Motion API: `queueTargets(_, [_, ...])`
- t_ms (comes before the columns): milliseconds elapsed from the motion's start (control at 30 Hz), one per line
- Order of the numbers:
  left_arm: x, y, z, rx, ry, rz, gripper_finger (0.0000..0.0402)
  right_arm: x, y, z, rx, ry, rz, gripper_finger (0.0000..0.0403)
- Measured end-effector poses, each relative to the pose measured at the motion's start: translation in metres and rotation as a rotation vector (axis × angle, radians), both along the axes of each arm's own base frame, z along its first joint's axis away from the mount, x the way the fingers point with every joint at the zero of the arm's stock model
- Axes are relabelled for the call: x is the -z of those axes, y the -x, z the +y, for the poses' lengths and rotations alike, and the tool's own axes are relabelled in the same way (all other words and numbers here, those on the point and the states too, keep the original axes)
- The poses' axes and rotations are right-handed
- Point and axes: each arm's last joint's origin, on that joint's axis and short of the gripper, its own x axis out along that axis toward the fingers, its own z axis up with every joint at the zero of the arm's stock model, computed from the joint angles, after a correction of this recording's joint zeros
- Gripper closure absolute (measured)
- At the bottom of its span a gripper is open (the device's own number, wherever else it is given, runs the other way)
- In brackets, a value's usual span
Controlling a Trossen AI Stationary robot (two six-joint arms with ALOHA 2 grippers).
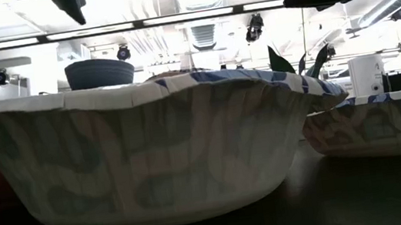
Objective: Place and stack bowls onto a shelf
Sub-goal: Put the blue bowl on the shelf
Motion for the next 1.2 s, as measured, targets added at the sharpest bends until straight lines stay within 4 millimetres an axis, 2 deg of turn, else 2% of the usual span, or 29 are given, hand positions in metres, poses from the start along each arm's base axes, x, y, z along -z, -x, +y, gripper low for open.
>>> queueTargets(133, [0.015,-0.001,-0.003,0.006,0.012,0.023,0.0379,0.000,0.000,0.000,0.000,0.001,0.000,0.0394])
queueTargets(200, [0.027,-0.004,-0.003,0.008,0.027,0.049,0.0395,0.000,0.000,0.000,0.000,0.001,0.001,0.0394])
queueTargets(367, [0.063,-0.008,-0.001,-0.005,0.034,0.147,0.0398,0.000,0.000,0.000,-0.001,0.004,0.001,0.0394])
queueTargets(567, [0.087,-0.010,0.007,-0.062,-0.147,0.233,0.0401,0.000,0.000,0.000,-0.001,0.004,0.001,0.0394])
queueTargets(767, [0.085,-0.012,0.019,-0.094,-0.283,0.221,0.0401,0.000,0.000,0.000,-0.001,0.002,0.000,0.0394])
queueTargets(900, [0.081,-0.011,0.032,-0.131,-0.305,0.210,0.0401,0.000,0.000,0.000,-0.001,0.001,0.000,0.0394])
queueTargets(1067, [0.081,-0.008,0.037,-0.162,-0.300,0.208,0.0401,0.000,0.000,0.000,-0.001,0.001,0.000,0.0394])
queueTargets(1200, [0.062,-0.008,0.025,-0.164,-0.147,0.100,0.0402,0.000,0.000,0.000,-0.001,0.002,0.001,0.0394])
